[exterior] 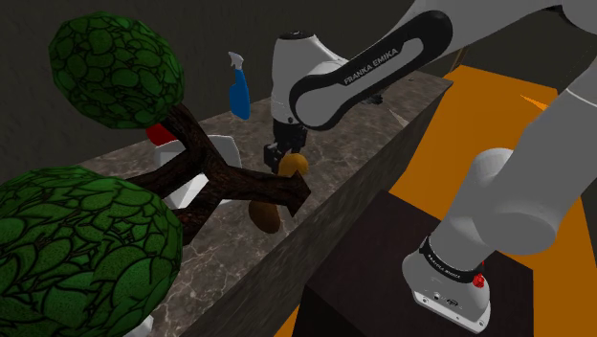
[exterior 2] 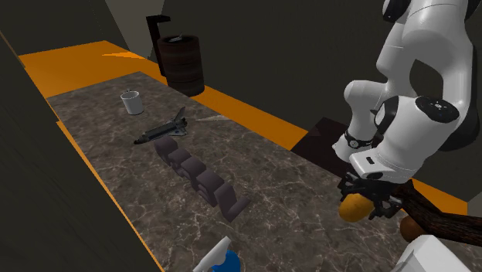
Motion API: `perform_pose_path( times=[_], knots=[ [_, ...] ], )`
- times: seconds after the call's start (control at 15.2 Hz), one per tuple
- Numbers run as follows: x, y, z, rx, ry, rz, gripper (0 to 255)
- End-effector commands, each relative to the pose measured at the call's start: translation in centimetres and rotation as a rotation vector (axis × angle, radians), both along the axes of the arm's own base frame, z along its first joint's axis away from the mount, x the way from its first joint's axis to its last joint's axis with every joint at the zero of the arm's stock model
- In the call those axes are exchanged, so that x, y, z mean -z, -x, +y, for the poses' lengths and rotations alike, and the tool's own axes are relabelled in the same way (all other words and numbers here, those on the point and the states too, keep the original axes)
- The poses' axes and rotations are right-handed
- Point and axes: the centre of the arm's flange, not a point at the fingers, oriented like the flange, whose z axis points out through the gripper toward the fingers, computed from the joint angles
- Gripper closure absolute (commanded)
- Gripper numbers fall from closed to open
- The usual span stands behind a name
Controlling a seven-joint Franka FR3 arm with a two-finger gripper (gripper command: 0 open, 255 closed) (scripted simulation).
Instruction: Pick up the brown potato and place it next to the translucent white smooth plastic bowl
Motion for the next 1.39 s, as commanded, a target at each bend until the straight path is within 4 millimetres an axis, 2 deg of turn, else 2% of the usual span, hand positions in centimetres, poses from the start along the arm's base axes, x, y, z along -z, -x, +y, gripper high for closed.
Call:
perform_pose_path(
  times=[0.0,0.46,0.53,0.86,1.12,1.32],
  knots=[
    [1.0,0.0,-0.1,0.0,0.002,0.009,255],
    [1.0,0.0,-0.1,0.0,0.002,0.009,255],
    [1.0,0.0,-0.1,0.0,0.002,0.009,0],
    [1.0,0.0,-0.1,0.0,0.002,0.009,0],
    [-4.0,0.2,0.2,0.0,0.002,0.009,0],
    [-4.0,0.2,0.2,0.0,0.002,0.009,0]
  ],
)
